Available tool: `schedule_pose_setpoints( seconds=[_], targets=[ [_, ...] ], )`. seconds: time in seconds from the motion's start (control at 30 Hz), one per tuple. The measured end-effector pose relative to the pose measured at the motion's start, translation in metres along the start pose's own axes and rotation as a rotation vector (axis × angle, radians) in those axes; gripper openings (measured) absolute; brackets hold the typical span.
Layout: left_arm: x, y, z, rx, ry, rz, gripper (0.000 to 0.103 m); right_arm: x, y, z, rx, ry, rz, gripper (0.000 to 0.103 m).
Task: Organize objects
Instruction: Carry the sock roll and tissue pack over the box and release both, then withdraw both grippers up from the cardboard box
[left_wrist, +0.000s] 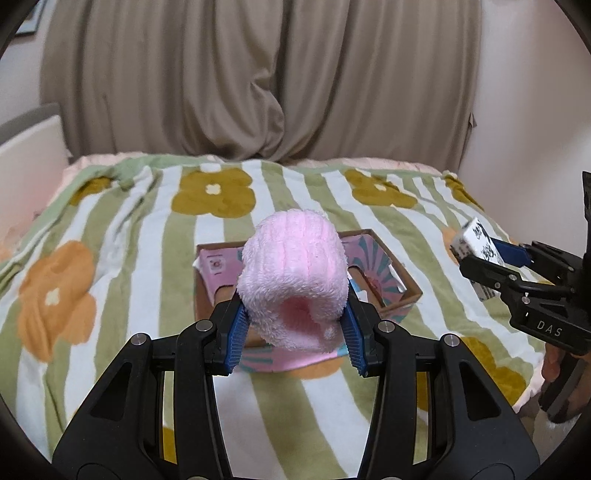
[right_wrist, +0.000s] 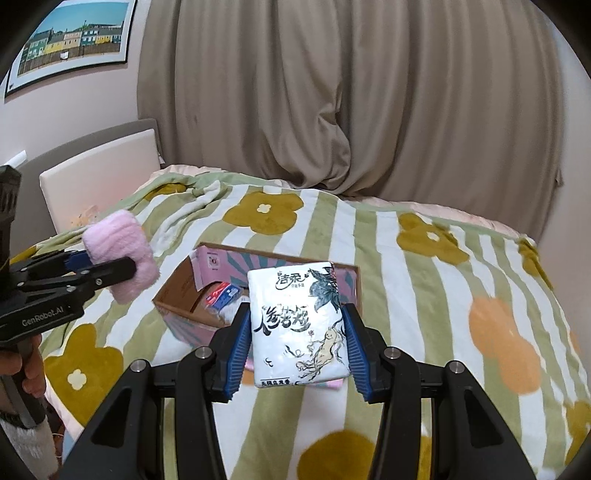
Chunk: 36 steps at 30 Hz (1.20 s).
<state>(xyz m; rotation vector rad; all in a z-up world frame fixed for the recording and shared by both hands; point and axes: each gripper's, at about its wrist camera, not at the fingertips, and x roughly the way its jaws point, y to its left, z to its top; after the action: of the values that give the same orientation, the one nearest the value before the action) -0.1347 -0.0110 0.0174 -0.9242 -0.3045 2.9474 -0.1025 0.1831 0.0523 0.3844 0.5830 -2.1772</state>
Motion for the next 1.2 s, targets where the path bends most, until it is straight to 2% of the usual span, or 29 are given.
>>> schedule_pose_setpoints(
  seconds=[0.2,0.37,0.57,0.67,0.8,0.93,1.0,1.03,1.07,1.1,1.13,1.17,1.2],
  targets=[
    [0.058,0.02,0.033,0.0,0.098,-0.015,0.041,0.051,-0.006,0.031,-0.026,0.071,0.026,0.044],
    [0.114,0.033,0.048,-0.002,0.198,-0.011,0.041,0.1,-0.011,0.042,-0.031,0.136,0.055,0.044],
    [0.182,0.041,0.044,0.007,0.338,-0.003,0.041,0.158,-0.022,0.038,-0.005,0.262,0.076,0.044],
    [0.208,0.045,0.034,-0.02,0.403,-0.02,0.041,0.181,-0.027,0.029,0.011,0.334,0.091,0.044],
    [0.223,0.045,0.024,-0.025,0.443,-0.019,0.041,0.2,-0.032,0.018,0.024,0.399,0.104,0.044],
    [0.225,0.042,0.022,-0.024,0.449,-0.032,0.042,0.208,-0.033,0.013,0.021,0.42,0.112,0.044],
    [0.218,0.041,0.03,-0.017,0.403,-0.038,0.051,0.207,-0.034,0.014,0.024,0.405,0.112,0.044],
    [0.216,0.041,0.033,-0.015,0.396,-0.025,0.076,0.206,-0.033,0.016,0.02,0.389,0.116,0.045],
    [0.214,0.041,0.037,-0.015,0.38,0.001,0.103,0.205,-0.032,0.018,0.007,0.378,0.125,0.052],
    [0.211,0.041,0.04,-0.018,0.357,0.008,0.103,0.204,-0.03,0.02,-0.009,0.369,0.13,0.06],
    [0.208,0.042,0.042,-0.022,0.338,0.005,0.103,0.202,-0.029,0.02,-0.024,0.355,0.134,0.082],
    [0.207,0.043,0.044,-0.029,0.334,0.0,0.103,0.198,-0.028,0.02,-0.039,0.33,0.144,0.095],
    [0.207,0.044,0.044,-0.032,0.338,-0.006,0.103,0.195,-0.026,0.019,-0.049,0.314,0.158,0.099]
  ],
)
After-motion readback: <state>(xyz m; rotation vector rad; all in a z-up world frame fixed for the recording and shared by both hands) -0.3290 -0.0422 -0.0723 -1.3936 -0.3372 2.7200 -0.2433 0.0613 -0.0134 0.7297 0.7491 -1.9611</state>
